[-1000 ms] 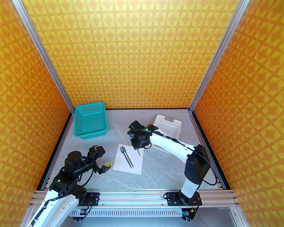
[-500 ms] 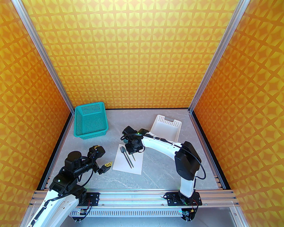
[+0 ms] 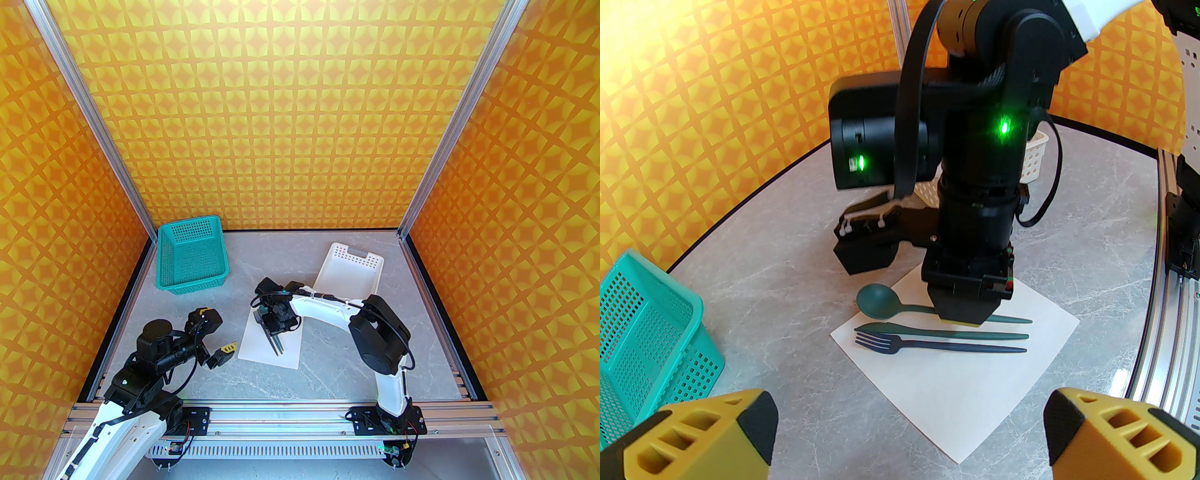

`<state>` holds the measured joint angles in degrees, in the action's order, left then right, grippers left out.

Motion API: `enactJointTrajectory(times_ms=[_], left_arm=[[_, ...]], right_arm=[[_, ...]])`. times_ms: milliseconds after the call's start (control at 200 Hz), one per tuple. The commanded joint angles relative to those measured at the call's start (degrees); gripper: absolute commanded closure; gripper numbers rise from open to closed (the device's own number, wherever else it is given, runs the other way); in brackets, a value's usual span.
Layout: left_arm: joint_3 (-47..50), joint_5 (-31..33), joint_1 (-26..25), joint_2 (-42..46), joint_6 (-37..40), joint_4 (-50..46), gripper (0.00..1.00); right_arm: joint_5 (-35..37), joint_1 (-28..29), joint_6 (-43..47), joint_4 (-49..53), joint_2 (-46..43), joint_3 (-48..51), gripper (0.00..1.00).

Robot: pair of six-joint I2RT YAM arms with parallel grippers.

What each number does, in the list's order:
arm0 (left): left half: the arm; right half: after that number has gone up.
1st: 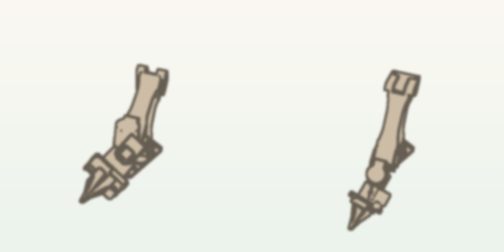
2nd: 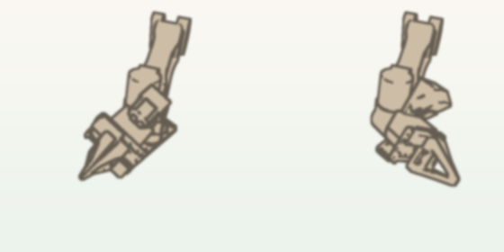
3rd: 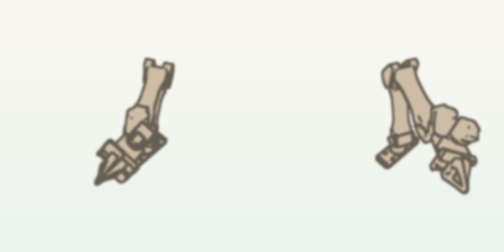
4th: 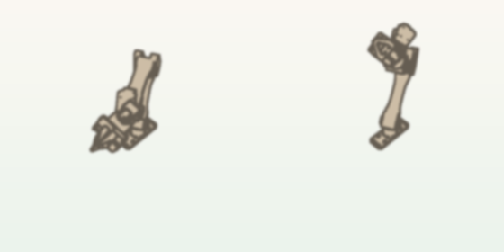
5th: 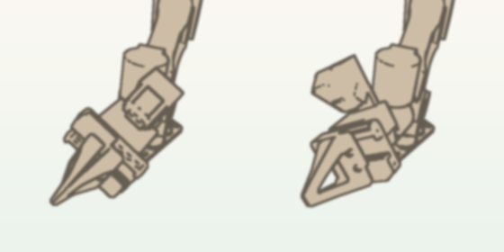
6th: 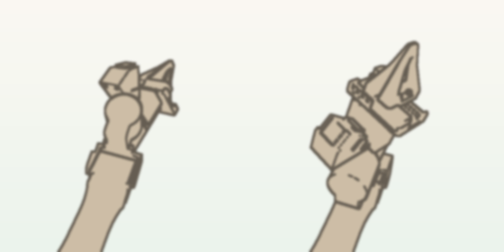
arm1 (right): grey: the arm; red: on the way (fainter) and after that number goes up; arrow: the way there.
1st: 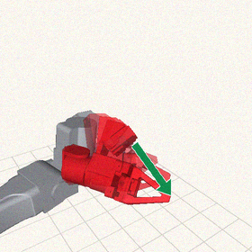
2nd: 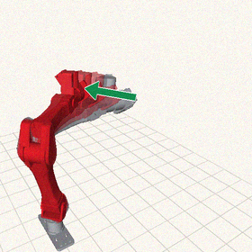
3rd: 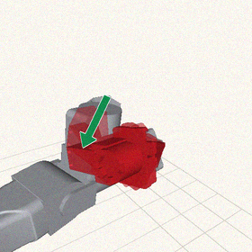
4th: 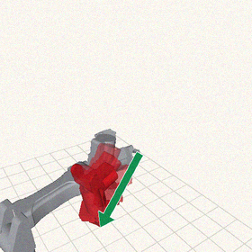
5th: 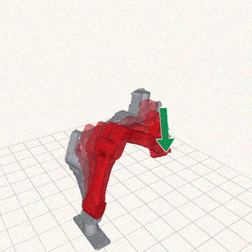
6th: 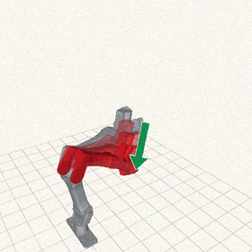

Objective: Place the utensils on the paper napkin and roll it up

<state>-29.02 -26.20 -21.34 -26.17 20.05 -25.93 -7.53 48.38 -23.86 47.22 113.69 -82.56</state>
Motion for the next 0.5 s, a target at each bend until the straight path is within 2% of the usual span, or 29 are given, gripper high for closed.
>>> enactJointTrajectory(times_ms=[0,490], left_arm=[[0.8,-1.0,-0.3,0.5,0.9,0.1,0.01],[0.8,-1.0,-0.3,0.3,0.9,0.2,0.01]], right_arm=[[-0.4,0.3,-0.8,-1.2,1.4,0.4,0.84],[2.7,0.4,0.5,-0.5,2.8,-0.7,0.84]])
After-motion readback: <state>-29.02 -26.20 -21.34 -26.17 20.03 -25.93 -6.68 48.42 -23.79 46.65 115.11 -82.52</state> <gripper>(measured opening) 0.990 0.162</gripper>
